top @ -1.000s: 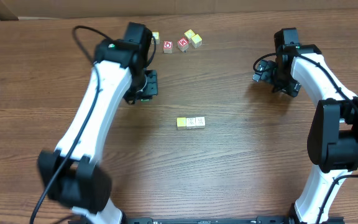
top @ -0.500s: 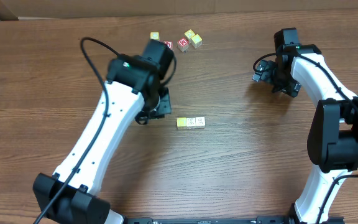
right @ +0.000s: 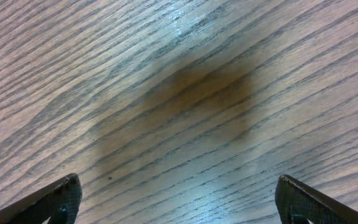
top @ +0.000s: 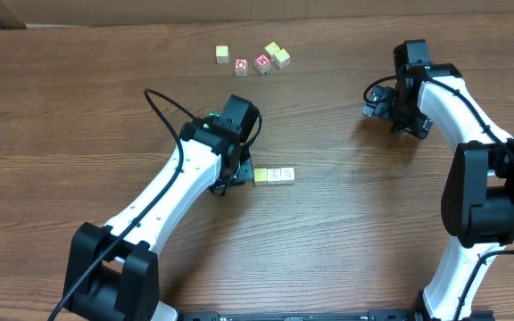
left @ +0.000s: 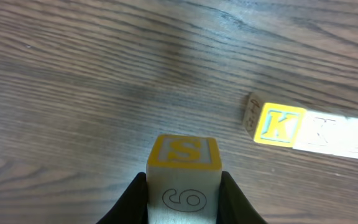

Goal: Flip 5 blocks

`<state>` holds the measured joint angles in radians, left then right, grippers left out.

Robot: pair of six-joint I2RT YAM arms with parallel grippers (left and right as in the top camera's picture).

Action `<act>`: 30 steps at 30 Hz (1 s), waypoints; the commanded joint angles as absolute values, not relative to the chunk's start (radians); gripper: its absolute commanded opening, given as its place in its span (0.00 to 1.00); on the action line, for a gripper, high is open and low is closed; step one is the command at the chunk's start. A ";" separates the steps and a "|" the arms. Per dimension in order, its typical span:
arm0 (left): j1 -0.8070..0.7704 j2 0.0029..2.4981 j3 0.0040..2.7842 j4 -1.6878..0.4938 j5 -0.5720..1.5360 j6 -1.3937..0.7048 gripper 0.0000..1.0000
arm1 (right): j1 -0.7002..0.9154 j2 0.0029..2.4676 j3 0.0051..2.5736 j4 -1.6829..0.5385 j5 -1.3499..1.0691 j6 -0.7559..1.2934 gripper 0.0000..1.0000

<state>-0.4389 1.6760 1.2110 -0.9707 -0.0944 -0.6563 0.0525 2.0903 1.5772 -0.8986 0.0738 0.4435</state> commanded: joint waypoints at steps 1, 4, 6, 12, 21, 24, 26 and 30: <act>-0.444 1.675 1.164 -0.916 -0.096 -0.677 0.19 | 0.050 2.091 1.598 -0.894 0.068 0.437 1.00; -0.445 1.675 1.139 -0.868 -0.099 -0.677 0.19 | 0.050 2.091 1.598 -0.894 0.068 0.437 1.00; -0.446 1.676 1.124 -0.848 -0.099 -0.678 0.19 | 0.050 2.091 1.598 -0.894 0.068 0.437 1.00; -0.446 1.676 1.082 -0.780 -0.099 -0.677 0.22 | 0.050 2.091 1.598 -0.894 0.068 0.437 1.00; -0.452 1.680 1.060 -0.700 -0.082 -0.650 0.24 | 0.050 2.091 1.598 -0.894 0.068 0.437 1.00; -0.452 1.680 1.060 -0.703 -0.085 -0.649 0.25 | 0.050 2.091 1.598 -0.894 0.068 0.437 1.00; -0.453 1.680 1.060 -0.702 -0.084 -0.640 0.26 | 0.050 2.091 1.598 -0.894 0.068 0.437 1.00; -0.457 1.681 1.058 -0.702 -0.084 -0.634 0.25 | 0.050 2.091 1.598 -0.894 0.068 0.437 1.00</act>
<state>-0.4458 1.6760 1.0683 -0.7052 -0.0868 -0.6518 0.0525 2.0903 1.5772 -0.8989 0.0738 0.4431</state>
